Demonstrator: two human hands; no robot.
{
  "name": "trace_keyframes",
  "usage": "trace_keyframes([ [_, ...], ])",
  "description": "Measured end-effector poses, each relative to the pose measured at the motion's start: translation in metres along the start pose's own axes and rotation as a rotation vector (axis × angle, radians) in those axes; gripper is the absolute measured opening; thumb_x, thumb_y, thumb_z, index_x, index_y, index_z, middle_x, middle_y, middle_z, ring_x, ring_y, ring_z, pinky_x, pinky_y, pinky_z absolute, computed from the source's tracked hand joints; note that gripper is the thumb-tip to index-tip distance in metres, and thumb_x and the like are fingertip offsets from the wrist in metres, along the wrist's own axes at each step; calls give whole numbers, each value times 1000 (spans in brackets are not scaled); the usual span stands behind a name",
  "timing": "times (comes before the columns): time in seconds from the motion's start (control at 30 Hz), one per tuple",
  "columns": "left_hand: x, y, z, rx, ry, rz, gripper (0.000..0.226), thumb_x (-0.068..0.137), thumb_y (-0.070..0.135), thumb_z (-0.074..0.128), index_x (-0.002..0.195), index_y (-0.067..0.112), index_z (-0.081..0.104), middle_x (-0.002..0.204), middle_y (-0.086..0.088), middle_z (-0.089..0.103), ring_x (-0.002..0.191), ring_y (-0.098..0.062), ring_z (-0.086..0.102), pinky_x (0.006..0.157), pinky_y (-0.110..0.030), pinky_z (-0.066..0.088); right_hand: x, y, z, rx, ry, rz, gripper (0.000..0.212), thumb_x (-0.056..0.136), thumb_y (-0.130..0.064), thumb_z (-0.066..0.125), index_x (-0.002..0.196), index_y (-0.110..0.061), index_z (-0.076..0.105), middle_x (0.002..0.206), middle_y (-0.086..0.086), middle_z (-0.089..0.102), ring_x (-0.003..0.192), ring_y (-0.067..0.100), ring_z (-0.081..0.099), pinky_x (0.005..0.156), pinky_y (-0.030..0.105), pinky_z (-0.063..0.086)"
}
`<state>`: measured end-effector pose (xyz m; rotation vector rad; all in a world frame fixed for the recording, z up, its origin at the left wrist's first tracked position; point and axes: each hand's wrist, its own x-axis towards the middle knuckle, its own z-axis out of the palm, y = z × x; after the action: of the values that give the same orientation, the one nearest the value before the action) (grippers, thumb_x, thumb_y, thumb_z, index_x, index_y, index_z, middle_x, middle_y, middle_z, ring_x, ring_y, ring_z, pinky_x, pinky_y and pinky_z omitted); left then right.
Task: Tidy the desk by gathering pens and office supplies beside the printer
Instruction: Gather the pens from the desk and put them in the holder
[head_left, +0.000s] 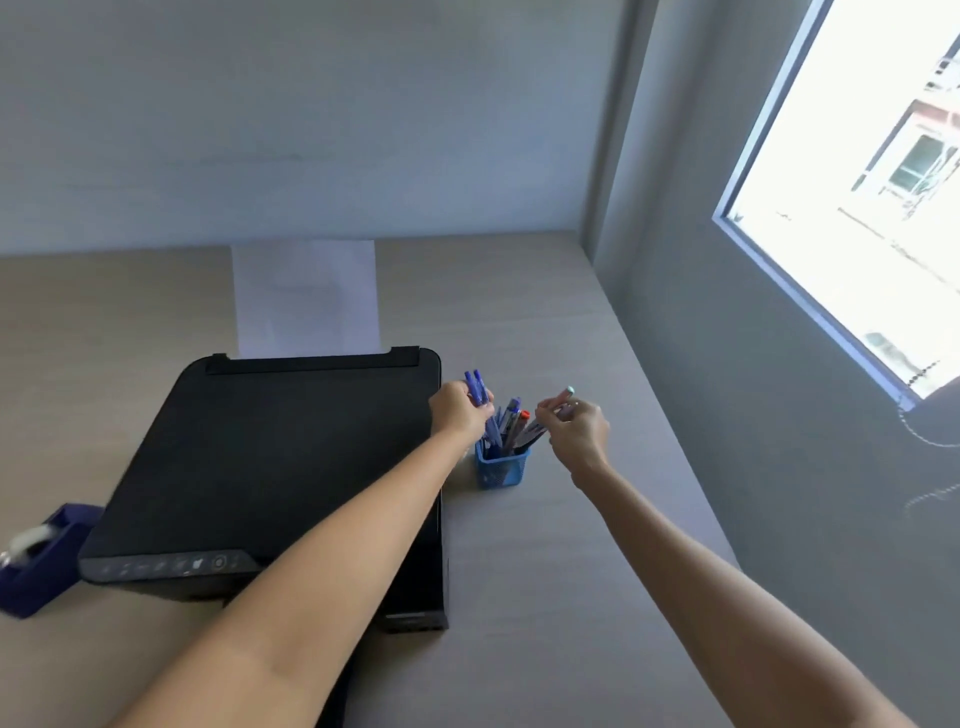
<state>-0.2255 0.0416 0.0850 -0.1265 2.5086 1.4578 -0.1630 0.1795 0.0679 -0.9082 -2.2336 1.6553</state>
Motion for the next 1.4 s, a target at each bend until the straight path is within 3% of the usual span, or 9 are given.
trace_keyframes([
  [0.1,9,-10,17,75,23,-49,18,82,6,68,99,-2,72,105,-17,73,98,-30,70,85,-33,57,10,12,9,-103,-22,-80,22,78,-11,74,72,6,63,77,-3,67,71,17,63,58,12,48],
  [0.3,21,-22,34,160,24,-16,14,78,15,73,90,10,70,101,-12,69,88,-26,67,81,-31,53,23,30,21,-148,-60,-232,10,76,-24,73,76,-23,63,87,-2,50,89,25,57,72,23,49],
  [0.5,29,-22,41,-152,-41,-181,26,89,33,59,69,17,53,62,3,52,61,-15,48,52,-24,34,28,35,37,-48,-141,-144,37,99,-30,38,82,-9,63,82,8,66,85,25,61,80,37,48],
  [0.7,41,-35,58,-225,-127,-306,16,94,20,39,97,17,54,109,-7,62,94,-23,53,79,-34,42,24,40,50,-30,-171,-159,31,96,-12,40,118,-14,62,100,2,69,81,15,61,75,27,45],
  [0.83,35,-32,53,-330,-172,-359,47,92,-3,29,135,17,36,135,-13,44,125,-29,46,108,-42,38,20,42,50,-1,-237,-158,41,90,-1,37,127,-19,38,115,6,67,72,17,55,71,26,41],
  [0.93,40,-31,52,-480,-231,-426,46,92,8,32,137,14,40,103,-11,58,98,-27,54,98,-43,45,25,35,47,-76,-264,-215,55,93,-5,37,142,-29,32,132,0,58,86,26,60,78,29,40],
  [1.1,37,-14,41,-662,-250,-512,26,93,28,40,75,11,50,71,-7,51,53,-18,51,56,-29,42,38,27,45,-436,-397,-325,39,98,-10,37,131,-9,58,149,7,45,134,24,46,108,30,35],
  [1.27,29,0,31,-622,-286,-473,29,97,32,33,110,18,54,111,-5,57,100,-19,58,86,-32,45,31,8,31,-485,-386,-347,39,98,-10,35,128,-5,59,146,11,48,135,26,45,108,27,33],
  [1.4,13,16,4,-557,-250,-340,56,97,31,32,149,11,30,160,-7,25,147,-18,23,119,-35,15,22,-28,21,-396,-248,-358,38,98,-11,37,129,-9,59,142,9,53,126,26,52,91,22,35],
])
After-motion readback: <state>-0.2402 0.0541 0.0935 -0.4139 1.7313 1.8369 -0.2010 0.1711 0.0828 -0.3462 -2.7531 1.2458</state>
